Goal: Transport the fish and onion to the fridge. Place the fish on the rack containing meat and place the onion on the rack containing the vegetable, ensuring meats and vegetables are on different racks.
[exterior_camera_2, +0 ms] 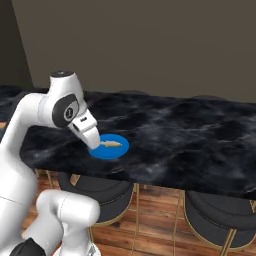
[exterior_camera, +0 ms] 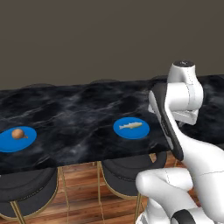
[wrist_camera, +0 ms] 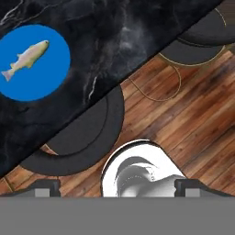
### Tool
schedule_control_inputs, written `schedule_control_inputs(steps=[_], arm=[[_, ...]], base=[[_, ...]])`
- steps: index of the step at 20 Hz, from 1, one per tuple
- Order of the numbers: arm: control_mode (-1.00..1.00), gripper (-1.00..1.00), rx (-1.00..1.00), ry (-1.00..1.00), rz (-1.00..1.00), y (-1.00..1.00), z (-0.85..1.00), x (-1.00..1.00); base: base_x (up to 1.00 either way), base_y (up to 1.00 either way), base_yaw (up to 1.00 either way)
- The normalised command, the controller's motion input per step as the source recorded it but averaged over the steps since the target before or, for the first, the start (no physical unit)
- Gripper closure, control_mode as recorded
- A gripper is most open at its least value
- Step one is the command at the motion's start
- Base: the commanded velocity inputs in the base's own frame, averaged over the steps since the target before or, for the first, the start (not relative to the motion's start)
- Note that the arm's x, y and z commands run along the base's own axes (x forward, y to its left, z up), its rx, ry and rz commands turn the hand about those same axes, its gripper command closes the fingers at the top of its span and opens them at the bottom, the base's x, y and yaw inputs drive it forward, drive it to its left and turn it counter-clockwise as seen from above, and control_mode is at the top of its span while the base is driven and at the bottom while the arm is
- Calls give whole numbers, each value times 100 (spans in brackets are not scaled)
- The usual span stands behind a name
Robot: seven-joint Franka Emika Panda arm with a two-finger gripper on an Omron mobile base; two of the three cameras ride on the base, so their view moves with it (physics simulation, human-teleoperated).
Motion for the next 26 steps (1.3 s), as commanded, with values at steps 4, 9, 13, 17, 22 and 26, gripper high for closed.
schedule_control_inputs(steps=[4,9,13,17,22,26], arm=[[-100,-100,23,0,-47,-45,-29,-13],[-100,-100,13,0,-43,-21,-41,19],[-100,-100,0,3,-25,0,-27,66],[-100,-100,0,9,-11,0,-27,87],[-100,-100,0,21,0,0,-33,89],[-100,-100,0,23,0,4,-33,75]], base=[[0,0,0],[0,0,0],[0,0,0],[0,0,0],[0,0,0],[0,0,0]])
